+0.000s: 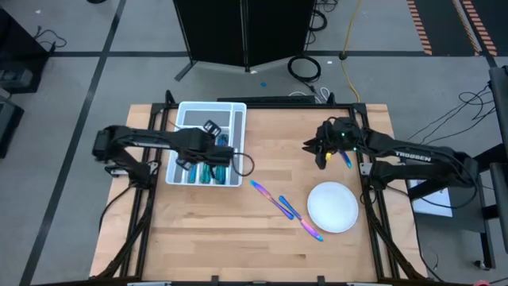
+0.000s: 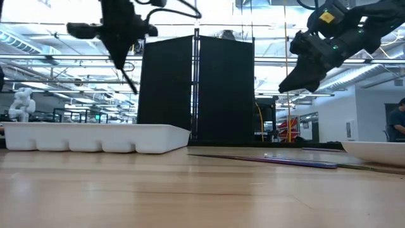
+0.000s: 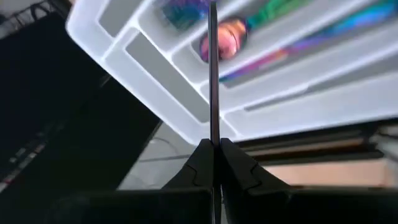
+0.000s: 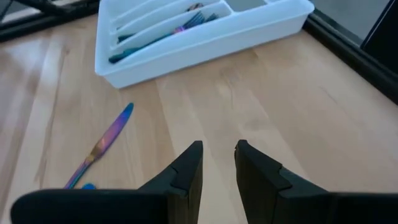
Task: Sort silverware
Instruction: Put the iridescent knife into the white silverware tray
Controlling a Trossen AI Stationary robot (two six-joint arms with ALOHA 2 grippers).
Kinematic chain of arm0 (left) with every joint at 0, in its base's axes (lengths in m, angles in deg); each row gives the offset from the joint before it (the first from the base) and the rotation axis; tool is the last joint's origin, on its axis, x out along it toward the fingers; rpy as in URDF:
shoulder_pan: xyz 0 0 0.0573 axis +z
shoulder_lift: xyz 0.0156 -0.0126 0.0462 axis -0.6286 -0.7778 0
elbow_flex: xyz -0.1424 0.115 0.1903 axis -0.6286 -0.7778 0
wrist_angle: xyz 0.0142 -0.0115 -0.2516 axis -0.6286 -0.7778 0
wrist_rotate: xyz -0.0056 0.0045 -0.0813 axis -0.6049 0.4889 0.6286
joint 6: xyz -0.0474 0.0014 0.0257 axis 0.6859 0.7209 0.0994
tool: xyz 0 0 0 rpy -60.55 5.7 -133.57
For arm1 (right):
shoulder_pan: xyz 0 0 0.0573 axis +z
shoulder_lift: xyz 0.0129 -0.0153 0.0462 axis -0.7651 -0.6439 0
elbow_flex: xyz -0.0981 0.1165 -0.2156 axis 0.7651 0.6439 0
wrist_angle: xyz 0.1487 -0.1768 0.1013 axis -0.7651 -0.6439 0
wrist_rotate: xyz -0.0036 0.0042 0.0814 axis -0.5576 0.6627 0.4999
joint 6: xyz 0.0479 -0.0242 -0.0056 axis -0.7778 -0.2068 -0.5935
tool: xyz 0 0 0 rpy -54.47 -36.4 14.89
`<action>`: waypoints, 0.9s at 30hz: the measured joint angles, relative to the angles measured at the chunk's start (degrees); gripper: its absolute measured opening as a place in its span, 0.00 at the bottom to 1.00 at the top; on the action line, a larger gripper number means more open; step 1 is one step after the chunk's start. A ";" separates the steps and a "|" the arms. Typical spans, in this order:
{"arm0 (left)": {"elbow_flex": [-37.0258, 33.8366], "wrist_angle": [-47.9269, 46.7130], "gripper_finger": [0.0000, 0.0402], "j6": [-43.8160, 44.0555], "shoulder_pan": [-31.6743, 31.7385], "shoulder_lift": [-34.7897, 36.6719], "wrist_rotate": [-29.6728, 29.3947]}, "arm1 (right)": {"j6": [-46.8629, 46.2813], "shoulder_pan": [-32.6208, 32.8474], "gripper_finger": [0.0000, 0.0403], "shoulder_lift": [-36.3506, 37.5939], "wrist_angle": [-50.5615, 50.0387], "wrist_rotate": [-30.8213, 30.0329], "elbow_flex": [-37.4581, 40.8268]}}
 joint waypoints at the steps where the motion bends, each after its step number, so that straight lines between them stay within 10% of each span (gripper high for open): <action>1: -1.74 0.63 0.01 -1.61 0.15 1.23 -0.48 | -0.32 0.02 0.20 -0.68 1.13 0.04 0.00; 27: -18.16 5.18 0.01 -35.31 1.07 3.45 6.58 | -4.86 0.00 0.20 -6.07 11.87 0.20 0.00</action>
